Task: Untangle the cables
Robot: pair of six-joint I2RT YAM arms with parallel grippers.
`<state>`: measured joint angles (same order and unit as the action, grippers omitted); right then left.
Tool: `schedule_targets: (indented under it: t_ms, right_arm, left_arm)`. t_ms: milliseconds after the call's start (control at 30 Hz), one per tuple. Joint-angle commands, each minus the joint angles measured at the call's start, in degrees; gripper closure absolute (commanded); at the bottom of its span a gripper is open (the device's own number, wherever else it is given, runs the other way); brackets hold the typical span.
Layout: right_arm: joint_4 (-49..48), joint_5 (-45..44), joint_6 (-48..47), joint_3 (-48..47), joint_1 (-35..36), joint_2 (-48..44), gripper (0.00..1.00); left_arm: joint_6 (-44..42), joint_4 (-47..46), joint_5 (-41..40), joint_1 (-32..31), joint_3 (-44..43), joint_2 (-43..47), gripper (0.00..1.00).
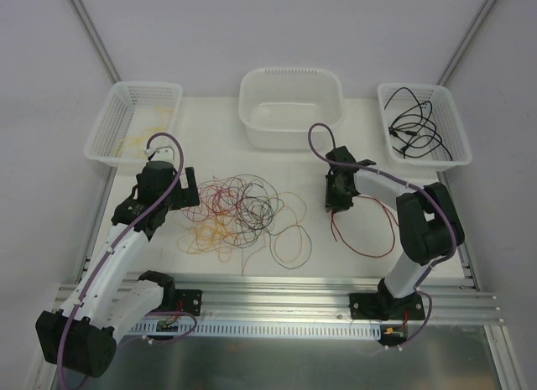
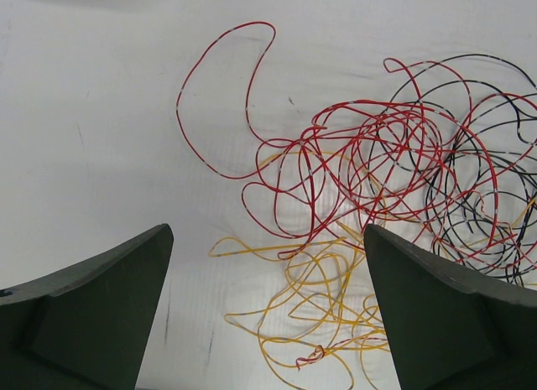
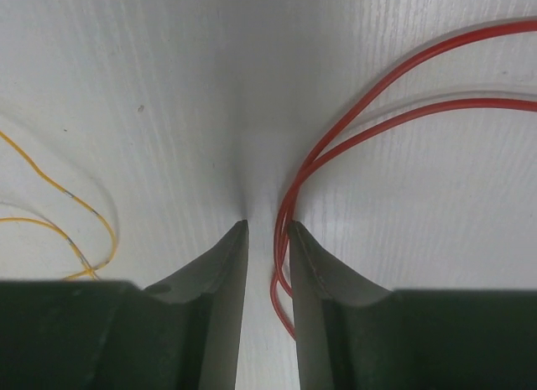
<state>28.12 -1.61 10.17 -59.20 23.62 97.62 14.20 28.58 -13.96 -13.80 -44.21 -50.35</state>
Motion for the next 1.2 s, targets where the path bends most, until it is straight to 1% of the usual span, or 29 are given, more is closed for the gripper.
schedule_targets:
  t_ms: [0, 200, 367, 467, 500, 567, 600, 633, 667, 767, 967, 1033, 1167]
  right_arm:
    - [3.1, -6.5, 1.3, -2.4, 1.5, 1.7, 0.70]
    - [4.0, -7.2, 2.1, -2.1, 2.0, 3.5, 0.71]
    - [4.1, -8.2, 2.0, -1.4, 2.1, 2.8, 0.73]
    - [4.9, -8.0, 1.4, -2.4, 2.6, 3.9, 0.80]
    - [5.0, -7.5, 1.4, -2.7, 3.0, 4.2, 0.85]
    - [4.8, -6.3, 1.3, -3.4, 3.1, 5.9, 0.90]
    - [4.6, -5.1, 1.3, -3.6, 3.5, 6.3, 0.96]
    - [4.2, -4.7, 1.2, -3.8, 3.6, 6.7, 0.99]
    - [3.8, -4.5, 0.9, -3.8, 3.8, 6.7, 0.99]
    - [2.8, -3.4, -0.2, -4.1, 4.6, 4.7, 0.99]
    - [5.8, -4.0, -3.5, -8.3, 4.9, -6.0, 0.99]
    - [8.3, -4.1, -5.4, -12.4, 4.9, -9.3, 0.99]
    - [13.1, -3.5, -9.8, -22.3, 4.9, -11.7, 0.99]
  left_arm:
    - [-0.2, -0.6, 0.8, 0.2, -0.2, 0.0, 0.01]
    - [-0.2, -0.6, 0.9, 0.2, -0.1, 0.1, 0.01]
    - [-0.1, -0.6, 1.1, 0.3, -0.1, 0.0, 0.01]
    - [-0.3, -0.6, 1.3, 0.2, -0.2, -0.1, 0.01]
    - [-0.3, -0.6, 1.2, 0.2, -0.2, -0.2, 0.01]
    - [-0.2, -0.6, 1.1, 0.2, -0.2, 0.0, 0.01]
    - [-0.2, -0.6, 1.1, 0.3, -0.1, -0.1, 0.01]
    - [-0.3, -0.6, 1.0, 0.3, -0.2, -0.1, 0.01]
    - [-0.3, -0.6, 0.9, 0.2, -0.2, -0.1, 0.01]
    - [-0.3, -0.6, 1.0, 0.2, -0.1, -0.2, 0.01]
    - [-0.3, -0.6, 1.4, 0.2, -0.1, -0.1, 0.01]
    - [-0.3, -0.6, 1.5, 0.2, -0.2, -0.1, 0.01]
    - [-0.2, -0.6, 1.8, 0.3, -0.3, 0.1, 0.01]
